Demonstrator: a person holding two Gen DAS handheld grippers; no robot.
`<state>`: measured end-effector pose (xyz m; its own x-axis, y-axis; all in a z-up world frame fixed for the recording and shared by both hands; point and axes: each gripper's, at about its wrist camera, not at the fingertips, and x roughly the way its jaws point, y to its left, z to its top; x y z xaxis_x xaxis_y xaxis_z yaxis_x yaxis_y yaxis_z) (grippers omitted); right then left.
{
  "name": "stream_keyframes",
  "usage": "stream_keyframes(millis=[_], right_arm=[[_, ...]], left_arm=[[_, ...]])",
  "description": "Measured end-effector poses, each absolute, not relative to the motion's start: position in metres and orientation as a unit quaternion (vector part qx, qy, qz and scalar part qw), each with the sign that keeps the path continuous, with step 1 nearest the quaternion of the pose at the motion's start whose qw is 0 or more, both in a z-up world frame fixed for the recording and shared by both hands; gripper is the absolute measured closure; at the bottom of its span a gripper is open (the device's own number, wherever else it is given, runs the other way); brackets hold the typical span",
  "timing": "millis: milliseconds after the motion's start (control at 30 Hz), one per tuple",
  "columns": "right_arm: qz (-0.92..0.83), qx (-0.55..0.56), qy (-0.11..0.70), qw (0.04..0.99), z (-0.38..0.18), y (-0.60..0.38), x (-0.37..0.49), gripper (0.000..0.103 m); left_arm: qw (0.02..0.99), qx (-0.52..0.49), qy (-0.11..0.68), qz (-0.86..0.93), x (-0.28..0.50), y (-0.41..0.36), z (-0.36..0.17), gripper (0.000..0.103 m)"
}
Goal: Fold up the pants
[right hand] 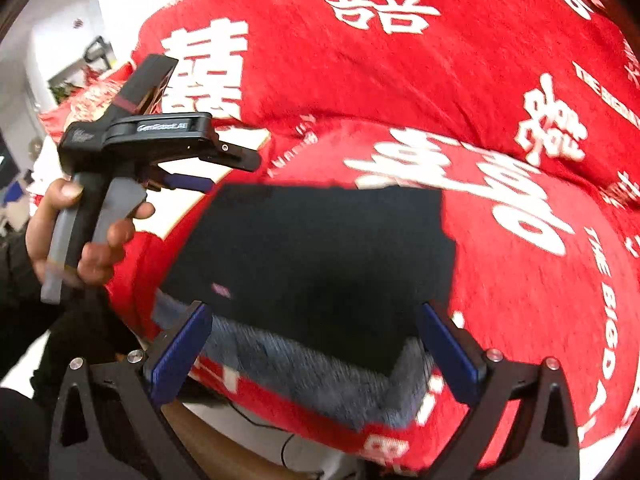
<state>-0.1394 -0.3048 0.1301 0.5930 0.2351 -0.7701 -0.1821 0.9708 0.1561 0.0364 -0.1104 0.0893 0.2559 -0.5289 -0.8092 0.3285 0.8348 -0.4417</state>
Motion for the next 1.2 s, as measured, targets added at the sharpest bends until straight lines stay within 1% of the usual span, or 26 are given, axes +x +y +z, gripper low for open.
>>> stream_keyframes(millis=[67,133,167,233,300,367,400,433,467,533,700,800,900,967,1000,1033,1133,1167,1200], right_arm=[[0.142,0.017,0.423,0.895,0.131,-0.302,-0.121,0.0],[0.165,0.003,0.409,0.898,0.128,-0.301,-0.098,0.0],[0.176,0.003,0.41,0.895,0.124,-0.303,-0.085,0.0],[0.198,0.026,0.429,0.881,0.113,-0.311,-0.055,0.0],[0.205,0.042,0.456,0.865,0.099,-0.317,-0.036,0.0],[0.198,0.052,0.472,0.857,0.082,-0.329,-0.026,0.001],[0.173,0.053,0.488,0.854,0.071,-0.337,-0.022,0.001],[0.14,0.052,0.498,0.854,0.062,-0.346,-0.021,0.001],[0.105,0.074,0.51,0.851,0.052,-0.361,-0.021,0.001],[0.115,0.131,0.49,0.854,0.055,-0.377,-0.028,0.001],[0.13,0.095,0.428,0.889,0.111,-0.361,-0.06,0.0],[0.189,0.077,0.428,0.881,0.123,-0.333,-0.084,0.0],[0.224,0.058,0.447,0.864,0.106,-0.311,-0.106,0.0],[0.217,0.051,0.483,0.847,0.077,-0.306,-0.111,0.001],[0.213,0.042,0.484,0.848,0.069,-0.305,-0.113,0.001],[0.212,0.031,0.469,0.857,0.071,-0.303,-0.117,0.001],[0.198,0.011,0.482,0.853,0.083,-0.29,-0.124,0.0],[0.211,0.011,0.475,0.854,0.086,-0.287,-0.129,0.0],[0.218,0.006,0.471,0.855,0.086,-0.285,-0.134,0.0]], left_arm=[[0.779,-0.059,0.567,-0.259,0.045,-0.122,0.07,0.0],[0.757,-0.06,0.603,-0.245,0.056,-0.123,0.039,0.0],[0.76,-0.06,0.6,-0.243,0.057,-0.124,0.035,0.0],[0.769,-0.062,0.585,-0.251,0.054,-0.124,0.047,0.0],[0.771,-0.087,0.569,-0.272,0.053,-0.12,0.059,0.0],[0.768,-0.075,0.584,-0.25,0.06,-0.117,0.05,0.0],[0.758,-0.068,0.602,-0.243,0.066,-0.117,0.036,0.0],[0.757,-0.062,0.603,-0.244,0.066,-0.117,0.03,0.0],[0.762,-0.051,0.597,-0.245,0.064,-0.119,0.032,0.0],[0.774,-0.026,0.585,-0.243,0.057,-0.125,0.044,0.0],[0.796,-0.047,0.551,-0.246,0.025,-0.113,0.078,0.0],[0.798,-0.032,0.554,-0.234,-0.006,-0.103,0.07,0.0],[0.786,0.01,0.575,-0.226,-0.026,-0.099,0.038,0.0],[0.786,-0.017,0.568,-0.242,-0.028,-0.09,0.03,0.0],[0.788,-0.024,0.571,-0.23,-0.028,-0.085,0.034,0.0],[0.788,-0.033,0.573,-0.223,-0.029,-0.081,0.038,0.0],[0.787,-0.075,0.555,-0.259,-0.045,-0.064,0.049,0.0],[0.783,-0.071,0.561,-0.26,-0.05,-0.062,0.044,0.0],[0.774,-0.045,0.582,-0.246,-0.053,-0.064,0.031,0.0]])
